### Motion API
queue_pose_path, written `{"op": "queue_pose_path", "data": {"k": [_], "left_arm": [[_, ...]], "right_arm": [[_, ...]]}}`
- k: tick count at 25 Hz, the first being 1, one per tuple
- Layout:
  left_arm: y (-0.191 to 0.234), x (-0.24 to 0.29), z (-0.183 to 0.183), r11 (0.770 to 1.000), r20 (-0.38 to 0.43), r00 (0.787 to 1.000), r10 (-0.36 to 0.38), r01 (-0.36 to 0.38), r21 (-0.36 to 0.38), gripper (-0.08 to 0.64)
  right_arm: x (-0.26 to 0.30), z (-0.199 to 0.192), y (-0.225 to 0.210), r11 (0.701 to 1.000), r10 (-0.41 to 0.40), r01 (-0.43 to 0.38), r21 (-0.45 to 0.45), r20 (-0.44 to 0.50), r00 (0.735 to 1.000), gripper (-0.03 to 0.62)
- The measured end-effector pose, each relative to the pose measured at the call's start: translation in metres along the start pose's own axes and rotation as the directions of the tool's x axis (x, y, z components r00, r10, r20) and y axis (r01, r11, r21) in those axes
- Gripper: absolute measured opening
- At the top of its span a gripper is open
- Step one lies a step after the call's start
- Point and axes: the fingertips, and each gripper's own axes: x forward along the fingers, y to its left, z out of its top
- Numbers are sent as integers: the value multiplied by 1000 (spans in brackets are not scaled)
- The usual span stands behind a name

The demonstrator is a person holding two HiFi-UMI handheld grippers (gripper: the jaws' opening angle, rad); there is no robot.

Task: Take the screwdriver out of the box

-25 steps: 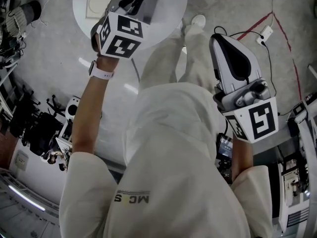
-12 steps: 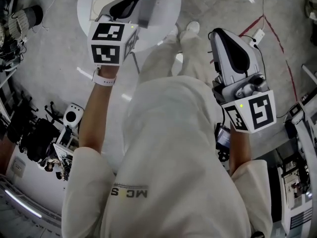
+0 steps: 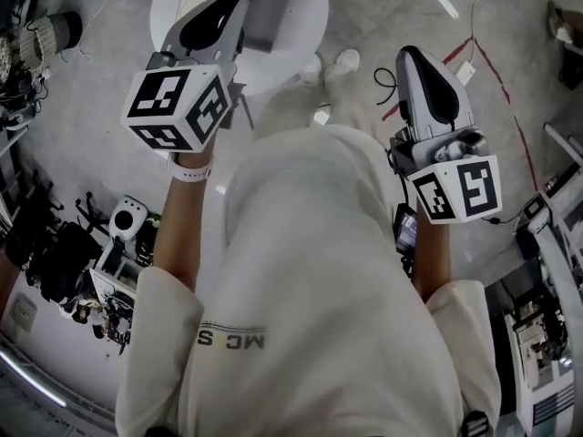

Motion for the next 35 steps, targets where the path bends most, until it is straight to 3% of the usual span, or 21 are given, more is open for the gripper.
{"op": "queue_pose_path", "data": {"k": [7,15,19,35], "left_arm": [[-21,-40,39,998,103,995,0,-6,63,64],[-38,-80,66,993,200,980,-13,-11,119,64],[-46,-97,72,994,243,970,-19,-7,108,64],[-84,-139,72,989,317,945,-84,41,142,64]], "right_arm": [[-14,15,7,999,-13,13,-41,15,1000,0],[-21,34,31,994,36,-31,-104,47,998,0],[-35,46,36,994,70,-62,-95,73,995,0],[-68,50,59,984,63,-48,-171,86,994,0]]}}
